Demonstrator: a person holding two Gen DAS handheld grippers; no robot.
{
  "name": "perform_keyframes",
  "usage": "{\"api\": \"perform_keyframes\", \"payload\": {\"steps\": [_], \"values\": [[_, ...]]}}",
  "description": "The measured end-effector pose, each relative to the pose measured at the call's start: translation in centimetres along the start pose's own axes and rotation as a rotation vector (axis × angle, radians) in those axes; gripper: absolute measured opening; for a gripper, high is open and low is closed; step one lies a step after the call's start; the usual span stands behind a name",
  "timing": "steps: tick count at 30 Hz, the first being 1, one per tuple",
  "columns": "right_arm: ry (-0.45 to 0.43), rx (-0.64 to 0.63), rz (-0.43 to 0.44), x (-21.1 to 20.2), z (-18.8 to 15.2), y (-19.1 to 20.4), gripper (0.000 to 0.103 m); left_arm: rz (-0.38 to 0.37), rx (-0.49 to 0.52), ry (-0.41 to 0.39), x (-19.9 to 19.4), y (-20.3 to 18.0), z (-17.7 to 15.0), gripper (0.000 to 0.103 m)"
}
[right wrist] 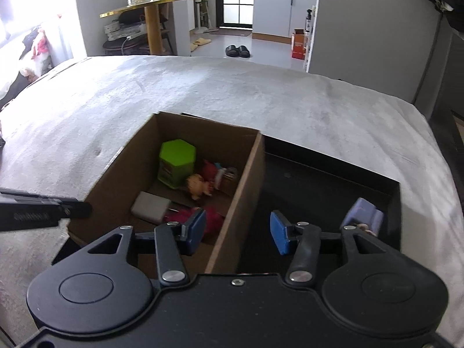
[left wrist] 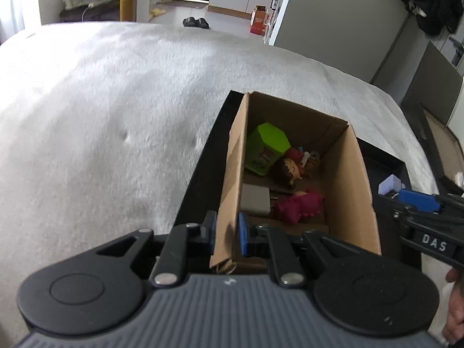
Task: Organize rigid objects
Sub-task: 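Open the right gripper to release the brown doll, lift away, then lower the right gripper onto the lavender cube figure and close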
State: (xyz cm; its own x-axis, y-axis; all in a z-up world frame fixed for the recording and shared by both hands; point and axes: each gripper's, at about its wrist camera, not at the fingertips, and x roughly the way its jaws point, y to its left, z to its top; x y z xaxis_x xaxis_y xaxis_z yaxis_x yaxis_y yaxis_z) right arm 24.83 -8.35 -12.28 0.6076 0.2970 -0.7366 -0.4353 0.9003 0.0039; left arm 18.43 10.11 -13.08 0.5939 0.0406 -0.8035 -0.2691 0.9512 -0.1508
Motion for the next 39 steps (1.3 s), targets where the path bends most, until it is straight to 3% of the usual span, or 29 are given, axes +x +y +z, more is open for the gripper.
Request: {"api": "perform_keyframes", "payload": {"steps": [6, 9, 12, 15, 19, 30, 39], "values": [[-0.011, 0.005, -0.002, -0.3, -0.8, -2.4, 0.055, 0.018, 0.016, 0.001, -0.5, -0.9, 0.5, 0.023], [-0.020, 0.032, -0.003, -0.4, -1.6, -3.7, 0.056, 0.011, 0.044, 0.000, -0.6, -1.6, 0.6, 0.057], [-0.028, 0.091, 0.008, 0.0, -2.3, -5.1, 0.056, 0.056, 0.139, -0.039, -1.0, -2.6, 0.3, 0.079], [-0.033, 0.118, 0.022, 0.2, -3.1, -6.1, 0.056, 0.103, 0.117, -0.015, -0.6, -2.9, 0.3, 0.081], [-0.023, 0.152, 0.033, 0.5, -4.1, -7.6, 0.056, 0.083, 0.086, 0.028, -0.1, -3.7, 0.0, 0.081], [-0.023, 0.275, 0.009, 2.3, -5.9, -12.1, 0.056, 0.163, 0.143, 0.017, 0.4, -7.0, -0.1, 0.082], [-0.052, 0.363, -0.024, 4.4, -6.6, -15.5, 0.054, 0.187, 0.181, 0.014, 1.3, -9.2, 0.0, 0.082]]}}
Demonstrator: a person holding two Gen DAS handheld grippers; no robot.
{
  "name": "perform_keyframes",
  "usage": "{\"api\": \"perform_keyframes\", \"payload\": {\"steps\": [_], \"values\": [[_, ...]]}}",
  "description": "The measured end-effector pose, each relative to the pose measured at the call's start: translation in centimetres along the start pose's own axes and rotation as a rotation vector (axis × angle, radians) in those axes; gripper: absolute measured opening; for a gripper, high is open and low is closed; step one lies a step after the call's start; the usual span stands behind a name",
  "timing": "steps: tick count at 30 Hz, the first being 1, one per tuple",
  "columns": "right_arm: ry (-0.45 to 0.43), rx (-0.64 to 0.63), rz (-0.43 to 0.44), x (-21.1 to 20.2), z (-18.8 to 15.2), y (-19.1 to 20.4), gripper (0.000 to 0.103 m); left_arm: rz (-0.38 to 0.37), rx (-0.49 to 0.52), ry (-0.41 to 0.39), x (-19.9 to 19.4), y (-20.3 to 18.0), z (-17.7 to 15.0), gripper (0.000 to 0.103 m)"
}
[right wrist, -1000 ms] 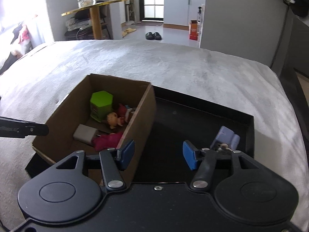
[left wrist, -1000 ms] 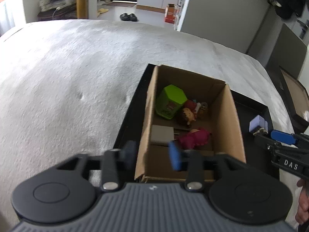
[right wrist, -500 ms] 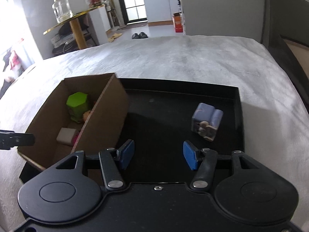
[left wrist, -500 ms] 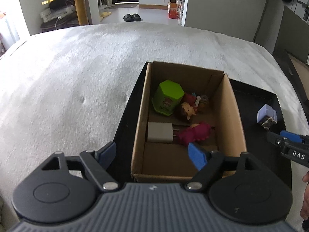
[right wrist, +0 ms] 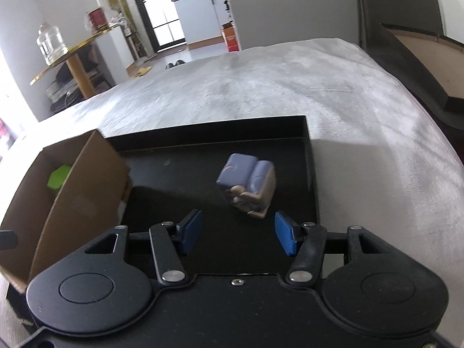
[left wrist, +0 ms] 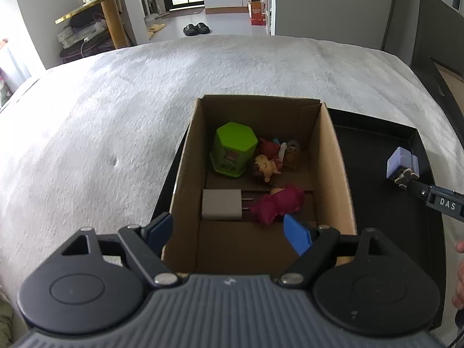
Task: Organize rigid objects
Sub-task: 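Lower the right gripper onto the lavender cube figure and close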
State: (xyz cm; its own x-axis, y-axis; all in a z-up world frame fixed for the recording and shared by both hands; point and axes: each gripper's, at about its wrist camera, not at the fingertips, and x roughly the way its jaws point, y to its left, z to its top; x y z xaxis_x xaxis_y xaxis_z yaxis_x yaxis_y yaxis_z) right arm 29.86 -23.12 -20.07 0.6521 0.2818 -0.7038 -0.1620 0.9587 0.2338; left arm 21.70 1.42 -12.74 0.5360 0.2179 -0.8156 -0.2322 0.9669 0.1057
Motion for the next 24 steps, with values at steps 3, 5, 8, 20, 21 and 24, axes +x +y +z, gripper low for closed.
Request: {"api": "perform_keyframes", "payload": {"steps": [3, 5, 8, 20, 21, 24], "values": [[-0.014, 0.022, 0.000, 0.6, 0.0, -0.6, 0.038, 0.008, 0.005, 0.004, 0.2, -0.5, 0.1, 0.082], [-0.016, 0.033, 0.004, 1.0, 0.1, -1.0, 0.037, 0.012, 0.011, 0.008, 0.4, -0.7, 0.1, 0.082], [-0.023, 0.046, 0.005, 1.5, 0.2, -1.3, 0.034, 0.017, 0.021, 0.015, 0.7, -1.1, 0.1, 0.082], [-0.041, 0.032, 0.009, 2.0, 0.1, -1.3, 0.016, 0.023, 0.022, 0.019, 0.9, -1.0, 0.1, 0.082], [-0.038, 0.027, 0.009, 1.9, 0.1, -1.2, 0.016, 0.022, 0.020, 0.018, 0.8, -1.0, 0.1, 0.082], [-0.019, 0.022, 0.012, 1.6, 0.0, -1.1, 0.016, 0.018, 0.016, 0.013, 0.6, -0.8, 0.0, 0.082]]}}
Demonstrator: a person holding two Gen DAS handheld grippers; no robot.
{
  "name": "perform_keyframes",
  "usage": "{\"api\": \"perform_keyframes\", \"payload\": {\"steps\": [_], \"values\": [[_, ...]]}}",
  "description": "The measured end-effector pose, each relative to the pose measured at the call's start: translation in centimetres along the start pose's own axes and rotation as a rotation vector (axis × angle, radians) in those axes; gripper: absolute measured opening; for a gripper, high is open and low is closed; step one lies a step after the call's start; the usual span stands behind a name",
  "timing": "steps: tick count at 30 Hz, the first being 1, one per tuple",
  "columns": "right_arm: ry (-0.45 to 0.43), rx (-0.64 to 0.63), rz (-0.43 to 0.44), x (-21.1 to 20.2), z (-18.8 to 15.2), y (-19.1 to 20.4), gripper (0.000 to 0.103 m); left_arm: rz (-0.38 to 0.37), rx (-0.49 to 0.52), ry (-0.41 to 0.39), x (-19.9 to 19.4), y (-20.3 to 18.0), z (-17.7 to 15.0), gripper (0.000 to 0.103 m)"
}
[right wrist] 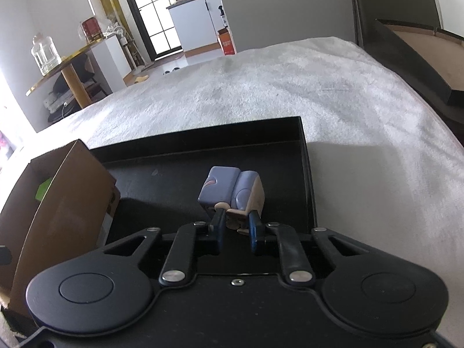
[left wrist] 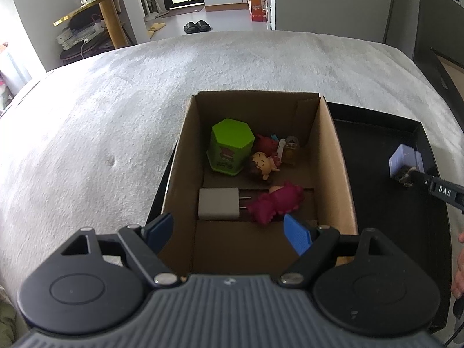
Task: Organize rigid objects
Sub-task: 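Lower the right gripper onto the lavender cube figure and close, then carry the lavender cube figure with the right gripper into the box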
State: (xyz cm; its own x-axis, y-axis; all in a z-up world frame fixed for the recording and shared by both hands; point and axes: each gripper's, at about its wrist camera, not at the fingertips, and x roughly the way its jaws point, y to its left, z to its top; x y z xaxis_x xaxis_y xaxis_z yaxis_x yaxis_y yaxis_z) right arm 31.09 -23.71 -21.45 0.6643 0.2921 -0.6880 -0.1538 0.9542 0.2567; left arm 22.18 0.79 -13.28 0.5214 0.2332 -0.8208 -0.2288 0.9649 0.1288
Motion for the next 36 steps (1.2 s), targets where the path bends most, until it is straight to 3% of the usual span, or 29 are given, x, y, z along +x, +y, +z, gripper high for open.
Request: {"api": "perform_keyframes", "payload": {"steps": [20, 22, 24, 25, 31, 35, 36], "values": [[0.107, -0.046, -0.034, -1.8, -0.9, 0.9, 0.019, -0.026, -0.027, -0.017, -0.9, 1.1, -0.2, 0.082], [0.100, -0.052, -0.050, -2.0, -0.9, 1.0, 0.025, -0.024, -0.025, -0.014, -0.8, 1.0, -0.3, 0.082], [0.090, -0.054, -0.044, -2.1, -0.8, 1.0, 0.064, -0.021, -0.025, -0.010, -0.6, 1.0, -0.3, 0.082], [0.077, -0.055, -0.030, -2.2, -0.8, 1.1, 0.069, -0.020, -0.024, -0.008, -0.6, 1.0, -0.3, 0.082], [0.041, -0.084, 0.002, -1.0, -0.9, 2.1, 0.073, -0.011, -0.026, -0.005, -0.3, 1.0, 0.1, 0.082], [0.048, -0.100, -0.031, 0.8, -1.1, 2.8, 0.073, -0.005, -0.035, -0.010, -0.4, 1.4, 0.3, 0.082], [0.042, -0.106, -0.034, 0.9, -1.2, 2.9, 0.068, -0.003, -0.037, -0.012, -0.4, 1.5, 0.3, 0.082]]}}
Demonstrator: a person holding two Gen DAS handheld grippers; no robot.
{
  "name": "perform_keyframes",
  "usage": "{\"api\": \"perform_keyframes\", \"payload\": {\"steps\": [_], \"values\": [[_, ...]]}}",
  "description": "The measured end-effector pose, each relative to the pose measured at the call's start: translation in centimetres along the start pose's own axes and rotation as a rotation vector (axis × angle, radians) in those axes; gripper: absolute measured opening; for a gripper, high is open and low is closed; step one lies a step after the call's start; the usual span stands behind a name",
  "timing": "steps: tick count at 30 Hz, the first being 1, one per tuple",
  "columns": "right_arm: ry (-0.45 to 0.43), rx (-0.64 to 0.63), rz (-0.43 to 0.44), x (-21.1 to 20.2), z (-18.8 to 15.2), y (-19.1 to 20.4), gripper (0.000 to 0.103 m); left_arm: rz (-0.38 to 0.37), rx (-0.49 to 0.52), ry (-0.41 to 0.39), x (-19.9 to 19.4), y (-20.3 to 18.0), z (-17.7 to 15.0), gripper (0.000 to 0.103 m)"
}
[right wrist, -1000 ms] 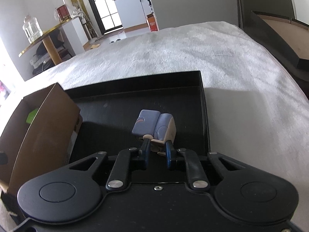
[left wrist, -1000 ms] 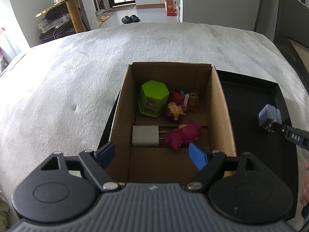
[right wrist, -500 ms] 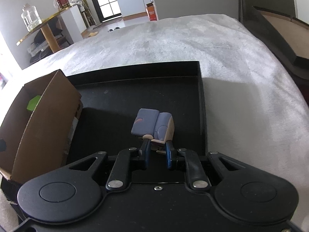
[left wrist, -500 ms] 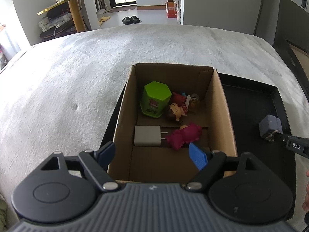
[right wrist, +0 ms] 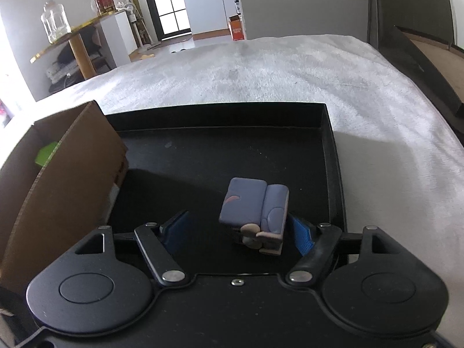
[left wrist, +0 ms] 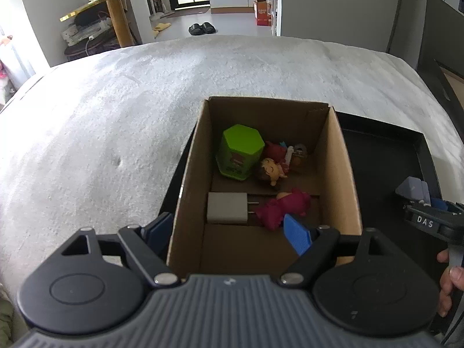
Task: Organize rigid objects
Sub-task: 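Carry the lavender cube figure with the right gripper into the box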
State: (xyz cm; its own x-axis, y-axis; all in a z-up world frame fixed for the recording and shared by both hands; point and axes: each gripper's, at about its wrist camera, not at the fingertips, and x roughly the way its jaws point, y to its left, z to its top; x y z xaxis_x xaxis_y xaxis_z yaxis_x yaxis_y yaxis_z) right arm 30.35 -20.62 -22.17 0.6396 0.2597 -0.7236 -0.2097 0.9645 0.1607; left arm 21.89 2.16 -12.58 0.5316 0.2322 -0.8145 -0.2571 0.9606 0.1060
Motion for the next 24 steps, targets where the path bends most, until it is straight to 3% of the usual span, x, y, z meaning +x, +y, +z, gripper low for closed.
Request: {"api": "perform_keyframes", "payload": {"steps": [1, 2, 6, 24], "values": [[-0.008, -0.013, -0.004, 0.0, -0.1, 0.2, 0.061, 0.001, -0.002, 0.000, 0.0, 0.1, 0.0, 0.082], [-0.008, -0.032, -0.014, -0.2, -0.2, 0.3, 0.046, 0.002, -0.008, 0.000, 0.0, 0.2, 0.0, 0.082], [0.025, -0.001, 0.033, -0.9, 0.0, 0.0, 0.045, -0.007, -0.011, 0.003, 0.0, 0.2, 0.0, 0.082], [-0.009, -0.078, -0.010, -4.7, 1.6, 2.2, 0.044, -0.079, -0.088, 0.005, -1.0, 3.0, 0.3, 0.082]]}}
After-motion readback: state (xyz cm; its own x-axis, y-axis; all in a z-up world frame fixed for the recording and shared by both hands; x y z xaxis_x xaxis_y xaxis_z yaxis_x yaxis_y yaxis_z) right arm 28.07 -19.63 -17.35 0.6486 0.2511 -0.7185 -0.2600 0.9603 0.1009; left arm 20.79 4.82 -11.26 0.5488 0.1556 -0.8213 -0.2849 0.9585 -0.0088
